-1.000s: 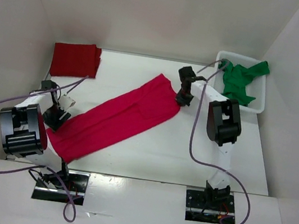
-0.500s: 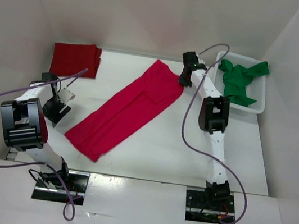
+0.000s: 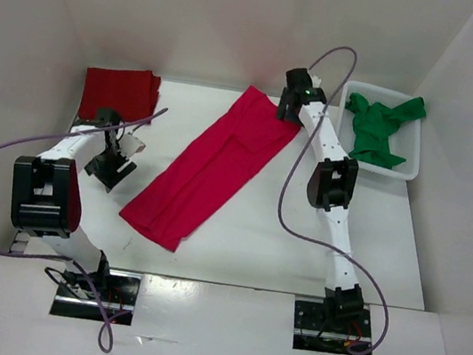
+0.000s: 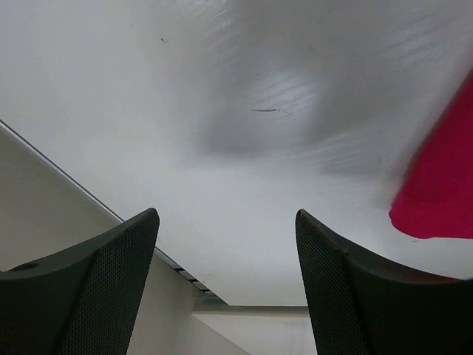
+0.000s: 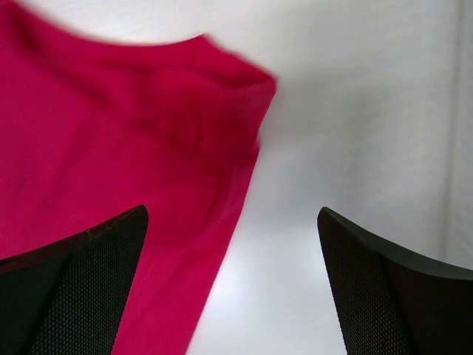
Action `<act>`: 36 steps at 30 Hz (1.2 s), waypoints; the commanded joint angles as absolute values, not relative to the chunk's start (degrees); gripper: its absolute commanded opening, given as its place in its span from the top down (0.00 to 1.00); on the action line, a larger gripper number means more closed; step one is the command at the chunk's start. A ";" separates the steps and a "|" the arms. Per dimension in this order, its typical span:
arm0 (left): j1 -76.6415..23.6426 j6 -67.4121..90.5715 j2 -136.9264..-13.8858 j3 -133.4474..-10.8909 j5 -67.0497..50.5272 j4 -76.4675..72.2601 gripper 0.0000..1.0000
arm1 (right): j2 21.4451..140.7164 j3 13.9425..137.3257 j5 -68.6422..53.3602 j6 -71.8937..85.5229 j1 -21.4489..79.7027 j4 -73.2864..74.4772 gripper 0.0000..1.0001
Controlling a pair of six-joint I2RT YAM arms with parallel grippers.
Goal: Fold and stack the t-shirts
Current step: Rotate the tshirt 80 degrees
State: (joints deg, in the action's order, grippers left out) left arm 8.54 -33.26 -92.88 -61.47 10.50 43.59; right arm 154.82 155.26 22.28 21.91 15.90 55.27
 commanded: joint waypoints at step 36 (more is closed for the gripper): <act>14.24 -25.49 -46.14 -49.83 -4.92 39.29 0.04 | 118.11 83.05 17.84 79.97 79.10 28.39 0.38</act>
State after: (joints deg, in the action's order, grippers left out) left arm 13.82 -24.36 -46.06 -50.59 -3.60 39.44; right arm 115.44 80.44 16.34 75.88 79.05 31.11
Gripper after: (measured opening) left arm 0.956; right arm 0.611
